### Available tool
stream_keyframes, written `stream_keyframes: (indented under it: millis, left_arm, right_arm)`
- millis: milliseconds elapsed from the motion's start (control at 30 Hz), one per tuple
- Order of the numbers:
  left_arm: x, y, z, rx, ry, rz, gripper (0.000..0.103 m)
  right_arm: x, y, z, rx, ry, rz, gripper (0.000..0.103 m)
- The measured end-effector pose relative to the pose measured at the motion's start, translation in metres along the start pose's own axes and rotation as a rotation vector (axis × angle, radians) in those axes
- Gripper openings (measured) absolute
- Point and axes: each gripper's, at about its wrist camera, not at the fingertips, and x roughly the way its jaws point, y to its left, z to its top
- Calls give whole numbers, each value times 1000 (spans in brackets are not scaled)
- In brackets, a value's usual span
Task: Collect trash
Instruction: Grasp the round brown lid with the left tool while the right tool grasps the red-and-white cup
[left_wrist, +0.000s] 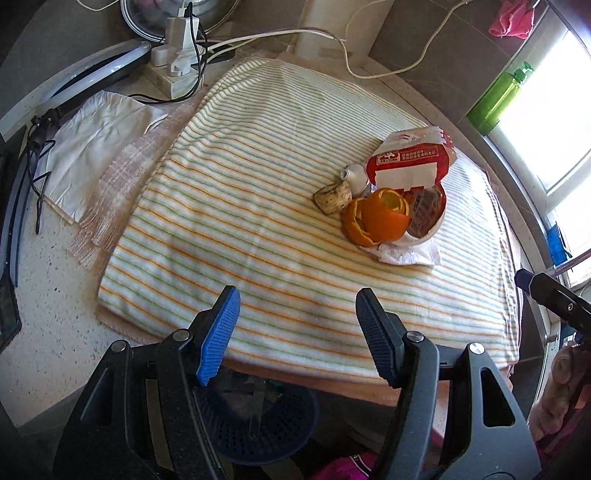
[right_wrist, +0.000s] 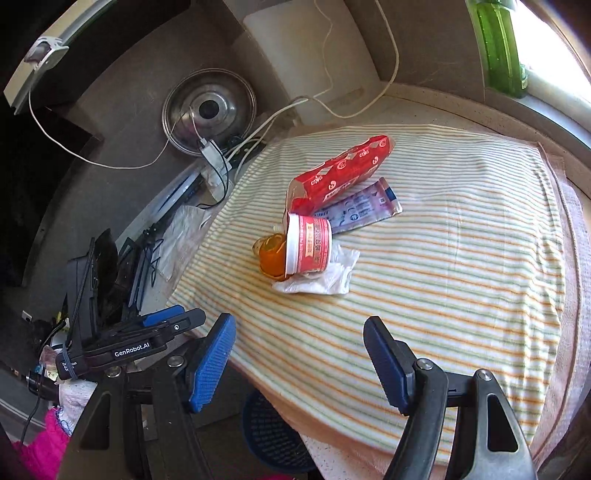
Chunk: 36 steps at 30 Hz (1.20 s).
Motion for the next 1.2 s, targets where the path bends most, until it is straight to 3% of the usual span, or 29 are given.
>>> stream_keyframes:
  millis: [300,533,1100,1200]
  left_arm:
    - [27,4,42,-78,17,-36,62]
    - [56,6,67,-165,72,-83,62]
    - [95,-2,87,-243,139,-105,62]
    - [98,-4,88,-237,145,-109,43]
  right_arm:
    - [41,-7,29,-5,50,52,74]
    - [63,-7,39,-21,76,61,72]
    - [94,-12,53,-26,112,42,68]
    - [98,-12,54,-22,117,35,66]
